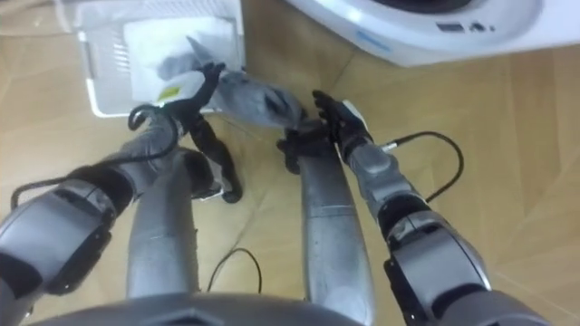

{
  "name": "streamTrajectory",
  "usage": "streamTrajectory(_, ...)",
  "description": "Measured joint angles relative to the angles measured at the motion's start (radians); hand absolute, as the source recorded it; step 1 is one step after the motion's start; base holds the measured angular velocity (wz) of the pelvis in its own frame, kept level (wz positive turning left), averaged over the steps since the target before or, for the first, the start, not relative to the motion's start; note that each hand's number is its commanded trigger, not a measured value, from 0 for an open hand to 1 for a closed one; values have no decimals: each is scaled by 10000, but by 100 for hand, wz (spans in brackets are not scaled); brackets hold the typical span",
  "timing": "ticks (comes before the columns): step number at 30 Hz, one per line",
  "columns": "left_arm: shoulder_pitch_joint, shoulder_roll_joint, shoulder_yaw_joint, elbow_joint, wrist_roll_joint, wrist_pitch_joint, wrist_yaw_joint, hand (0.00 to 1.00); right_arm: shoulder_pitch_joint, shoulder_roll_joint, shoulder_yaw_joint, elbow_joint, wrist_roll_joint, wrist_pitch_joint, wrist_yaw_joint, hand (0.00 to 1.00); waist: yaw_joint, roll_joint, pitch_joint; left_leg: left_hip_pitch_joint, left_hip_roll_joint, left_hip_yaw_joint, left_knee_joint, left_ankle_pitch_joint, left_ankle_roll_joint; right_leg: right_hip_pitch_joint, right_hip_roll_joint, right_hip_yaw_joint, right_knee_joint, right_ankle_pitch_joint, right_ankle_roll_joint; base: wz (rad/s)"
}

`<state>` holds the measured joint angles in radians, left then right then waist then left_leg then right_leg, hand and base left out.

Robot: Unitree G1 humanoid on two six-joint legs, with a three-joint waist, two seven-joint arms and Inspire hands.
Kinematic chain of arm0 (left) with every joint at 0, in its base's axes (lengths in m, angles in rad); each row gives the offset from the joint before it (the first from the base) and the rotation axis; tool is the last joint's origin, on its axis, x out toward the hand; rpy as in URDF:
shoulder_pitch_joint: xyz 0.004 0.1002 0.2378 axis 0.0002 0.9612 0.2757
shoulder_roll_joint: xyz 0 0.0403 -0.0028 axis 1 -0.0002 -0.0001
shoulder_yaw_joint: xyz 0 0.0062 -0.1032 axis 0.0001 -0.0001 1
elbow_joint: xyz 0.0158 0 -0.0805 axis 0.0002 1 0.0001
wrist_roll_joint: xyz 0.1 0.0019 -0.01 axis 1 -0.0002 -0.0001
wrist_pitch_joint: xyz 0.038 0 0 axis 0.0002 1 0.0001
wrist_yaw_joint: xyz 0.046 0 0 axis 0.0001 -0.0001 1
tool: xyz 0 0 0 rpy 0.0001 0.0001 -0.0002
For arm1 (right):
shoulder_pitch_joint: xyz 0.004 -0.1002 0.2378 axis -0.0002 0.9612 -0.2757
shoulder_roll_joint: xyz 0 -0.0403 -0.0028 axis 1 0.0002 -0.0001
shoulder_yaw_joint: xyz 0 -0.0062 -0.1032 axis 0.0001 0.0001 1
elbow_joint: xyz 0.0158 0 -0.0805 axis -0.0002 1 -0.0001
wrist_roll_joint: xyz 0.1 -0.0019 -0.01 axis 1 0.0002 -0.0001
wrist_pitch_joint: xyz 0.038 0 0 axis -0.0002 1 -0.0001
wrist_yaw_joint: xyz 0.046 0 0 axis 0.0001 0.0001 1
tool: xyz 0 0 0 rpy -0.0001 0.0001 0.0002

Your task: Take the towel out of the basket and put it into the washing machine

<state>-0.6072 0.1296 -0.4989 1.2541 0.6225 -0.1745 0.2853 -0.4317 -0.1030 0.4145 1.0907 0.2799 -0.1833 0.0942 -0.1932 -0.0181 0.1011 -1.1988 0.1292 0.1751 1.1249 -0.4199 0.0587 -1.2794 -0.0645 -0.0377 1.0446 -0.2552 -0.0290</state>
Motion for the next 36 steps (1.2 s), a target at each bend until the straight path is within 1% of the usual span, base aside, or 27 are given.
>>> streamTrajectory(2,-50,37,-277,4,-1,-4,133,0,-17,112,192,-78,225,-211,17,0,-299,-22,-1,-240,48,-41,290,-20,14,-216,4,-25,261,-13,-31,0)
streamTrajectory(3,-67,39,-354,4,-1,-7,154,0,-17,129,230,-76,293,-247,17,0,-340,-24,-2,-287,62,-63,350,-30,8,-249,14,-40,300,-13,-32,0)
streamTrajectory(5,-111,64,-561,4,13,-46,188,0,-60,225,370,-70,411,-369,36,0,-488,-56,-10,-473,157,-165,630,-111,-38,-383,144,-109,492,-18,-47,-5)
streamTrajectory(8,-129,48,-615,-11,14,-67,190,0,-48,233,455,-183,585,-476,90,0,-562,-100,-28,-672,182,-214,891,-210,-82,-586,166,-165,733,-76,-143,-2)
streamTrajectory(11,-132,50,-667,-103,15,-99,191,0,-38,233,476,-273,659,-570,102,0,-623,-122,-40,-831,184,-248,983,-236,-128,-754,173,-175,885,-113,-219,3)
streamTrajectory(12,-131,59,-677,-142,15,-100,197,3,-38,232,491,-302,678,-572,102,0,-622,-137,-50,-874,201,-250,1007,-251,-143,-806,188,-179,904,-120,-232,-4)
streamTrajectory(13,-134,61,-689,-174,16,-111,247,31,-39,230,545,-383,693,-577,101,0,-621,-139,-51,-964,248,-278,1071,-288,-175,-878,230,-204,926,-130,-256,-11)
streamTrajectory(14,-149,60,-742,-174,29,-150,296,100,-31,237,581,-429,722,-601,105,0,-623,-144,-54,-1021,295,-300,1125,-325,-197,-926,240,-219,949,-134,-273,-10)
streamTrajectory(16,-187,52,-754,-174,33,-252,304,100,-30,236,652,-432,785,-679,111,0,-641,-149,-57,-1061,312,-315,1167,-357,-229,-980,314,-217,998,-150,-299,-4)
streamTrajectory(19,-279,63,-746,-232,33,-299,347,100,-26,244,649,-431,776,-704,138,0,-645,-148,-57,-1146,340,-408,1227,-399,-288,-994,319,-357,1015,-199,-376,2)
streamTrajectory(23,-335,73,-744,-293,27,-495,398,100,-25,243,644,-427,763,-720,163,0,-653,-153,-60,-1192,353,-485,1233,-433,-349,-994,298,-475,1011,-252,-446,2)
streamTrajectory(31,-367,389,-861,-292,27,-514,755,100,-25,244,713,-427,766,-782,187,0,-716,-154,-60,-1190,350,-492,1220,-469,-373,-993,290,-488,1008,-293,-448,0)
streamTrajectory(36,-346,415,-991,-283,18,-564,887,100,-25,249,736,-385,764,-782,195,0,-715,-157,-62,-1130,351,-491,1195,-471,-370,-935,297,-483,980,-294,-446,0)
